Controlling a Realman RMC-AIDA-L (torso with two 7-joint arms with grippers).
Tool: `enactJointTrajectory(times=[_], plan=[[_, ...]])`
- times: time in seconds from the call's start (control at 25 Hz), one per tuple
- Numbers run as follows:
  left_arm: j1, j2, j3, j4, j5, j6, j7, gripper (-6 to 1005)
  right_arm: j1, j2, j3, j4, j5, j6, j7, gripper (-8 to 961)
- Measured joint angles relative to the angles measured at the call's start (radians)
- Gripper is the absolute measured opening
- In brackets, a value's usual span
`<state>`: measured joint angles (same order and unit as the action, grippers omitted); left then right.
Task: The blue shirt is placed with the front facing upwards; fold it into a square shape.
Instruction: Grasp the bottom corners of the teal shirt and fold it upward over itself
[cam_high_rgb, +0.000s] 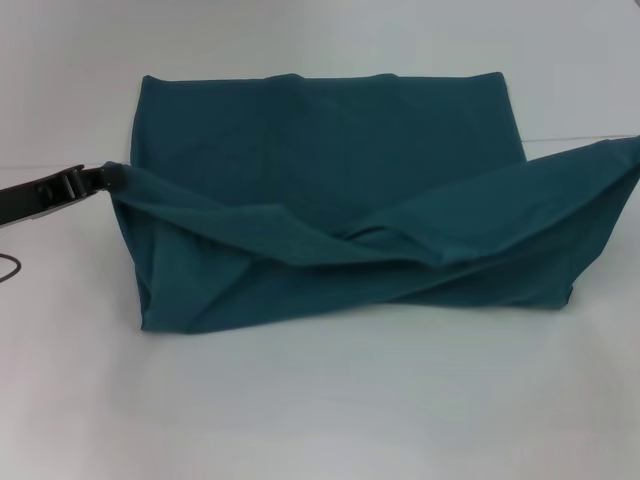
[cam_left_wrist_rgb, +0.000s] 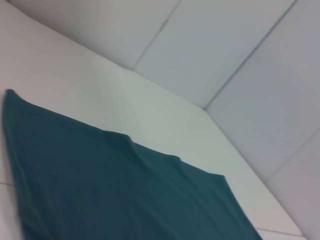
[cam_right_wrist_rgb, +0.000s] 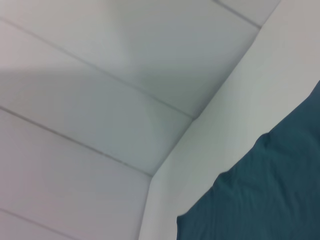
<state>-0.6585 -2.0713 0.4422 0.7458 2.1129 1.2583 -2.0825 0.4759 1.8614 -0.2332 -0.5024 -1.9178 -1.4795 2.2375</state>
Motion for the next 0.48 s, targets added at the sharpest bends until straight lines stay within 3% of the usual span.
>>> enactJointTrajectory(times=[0.48], plan=[[0.002,-0.006,-0.004,-0.051,-0.055,-0.082,0.070,36,0.009,0.018,0.002,0.057,0.041,0.100,-0.027,2]])
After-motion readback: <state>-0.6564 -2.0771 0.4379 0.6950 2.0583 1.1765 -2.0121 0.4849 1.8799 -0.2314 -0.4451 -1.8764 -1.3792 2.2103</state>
